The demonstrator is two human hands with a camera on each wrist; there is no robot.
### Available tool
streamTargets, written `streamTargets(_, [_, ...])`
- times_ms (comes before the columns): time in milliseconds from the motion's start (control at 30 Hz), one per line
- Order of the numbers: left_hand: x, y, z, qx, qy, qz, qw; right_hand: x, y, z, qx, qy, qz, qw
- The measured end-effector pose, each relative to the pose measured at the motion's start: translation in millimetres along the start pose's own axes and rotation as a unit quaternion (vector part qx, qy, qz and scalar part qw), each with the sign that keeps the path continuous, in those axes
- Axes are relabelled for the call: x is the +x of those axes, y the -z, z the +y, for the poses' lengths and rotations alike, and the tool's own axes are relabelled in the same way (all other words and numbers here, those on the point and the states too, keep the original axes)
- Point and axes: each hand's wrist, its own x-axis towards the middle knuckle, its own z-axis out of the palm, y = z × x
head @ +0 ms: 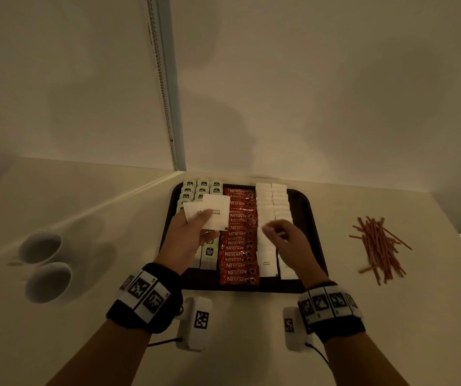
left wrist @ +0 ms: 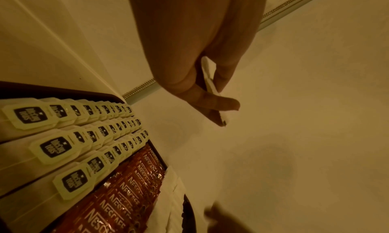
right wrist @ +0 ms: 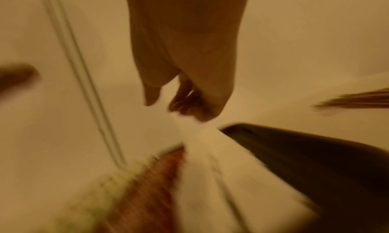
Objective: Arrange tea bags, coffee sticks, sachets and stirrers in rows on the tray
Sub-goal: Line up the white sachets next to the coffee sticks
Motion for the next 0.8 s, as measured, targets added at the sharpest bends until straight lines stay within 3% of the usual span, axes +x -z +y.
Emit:
streamTargets(67, [-1, -3, -1, 0.023, -0.014, 0.004, 1.0, 0, -11, -42, 0.066, 0.055, -0.074, 0.994])
streamTargets(133, [-1, -5, -2, 0.04, -0.028, 0.017, 0.999, 0, -22, -69, 0.096, 0.084, -0.104, 0.986])
streamTargets(333, [-2, -4, -3, 0.001, -0.031, 0.034, 0.999, 2, -33, -80, 0.14, 0.08, -0.05, 0.986])
streamTargets(467, [-5, 7, -1, -0.109, 0.011, 0.018, 0.994, 1, -15, -61, 0.149, 0.027, -0.02, 0.988])
streamTargets(667, [-6, 19, -1, -0.105, 0.0, 0.03, 0.994, -3, 10, 10, 0.01, -0.063, 0.013, 0.998])
streamTargets(800, [-3, 19, -2, -0.103, 0.007, 0.055, 0.993, -12, 8, 48, -0.073, -0.129, -0.002, 0.989])
